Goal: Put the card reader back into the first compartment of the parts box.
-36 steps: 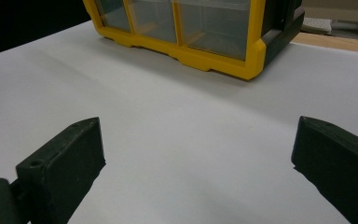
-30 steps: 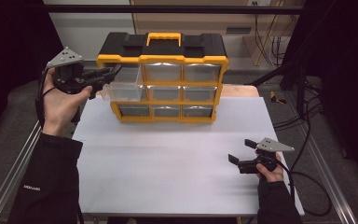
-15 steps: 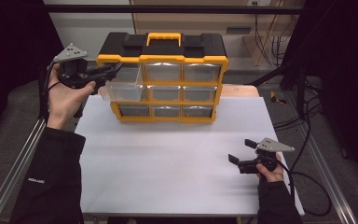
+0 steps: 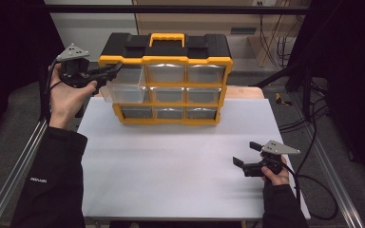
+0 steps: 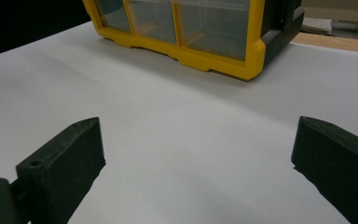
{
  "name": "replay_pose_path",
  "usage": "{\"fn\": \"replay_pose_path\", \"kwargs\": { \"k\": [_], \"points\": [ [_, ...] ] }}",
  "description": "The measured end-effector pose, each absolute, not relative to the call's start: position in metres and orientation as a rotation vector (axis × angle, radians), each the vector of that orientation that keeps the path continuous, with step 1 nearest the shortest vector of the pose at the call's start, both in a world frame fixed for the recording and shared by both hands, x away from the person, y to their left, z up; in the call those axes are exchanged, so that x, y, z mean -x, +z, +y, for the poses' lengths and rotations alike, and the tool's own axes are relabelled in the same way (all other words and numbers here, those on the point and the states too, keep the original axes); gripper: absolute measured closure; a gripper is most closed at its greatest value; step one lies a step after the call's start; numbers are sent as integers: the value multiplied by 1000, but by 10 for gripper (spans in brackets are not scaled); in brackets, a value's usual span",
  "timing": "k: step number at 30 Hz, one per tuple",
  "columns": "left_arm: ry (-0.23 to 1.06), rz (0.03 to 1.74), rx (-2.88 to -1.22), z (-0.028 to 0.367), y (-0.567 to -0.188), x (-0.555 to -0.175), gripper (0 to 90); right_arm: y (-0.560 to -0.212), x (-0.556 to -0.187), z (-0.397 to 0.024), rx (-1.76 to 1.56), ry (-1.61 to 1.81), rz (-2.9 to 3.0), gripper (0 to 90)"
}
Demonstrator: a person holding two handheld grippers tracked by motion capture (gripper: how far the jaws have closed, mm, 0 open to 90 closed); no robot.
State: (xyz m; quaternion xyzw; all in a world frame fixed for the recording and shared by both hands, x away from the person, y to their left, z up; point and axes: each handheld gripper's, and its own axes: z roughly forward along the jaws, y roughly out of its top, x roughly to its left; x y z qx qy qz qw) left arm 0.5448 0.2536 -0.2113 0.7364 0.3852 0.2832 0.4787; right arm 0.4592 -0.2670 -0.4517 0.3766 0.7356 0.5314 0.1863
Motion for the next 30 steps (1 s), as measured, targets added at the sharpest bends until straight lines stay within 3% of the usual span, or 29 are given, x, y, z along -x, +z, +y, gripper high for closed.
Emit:
{"fn": "replay_pose_path", "kwargs": {
  "k": [30],
  "points": [
    [679,969,-1835,255,-225,-553,728,-452,-459,-267,-1060,1496,2071,27]
  ]
}}
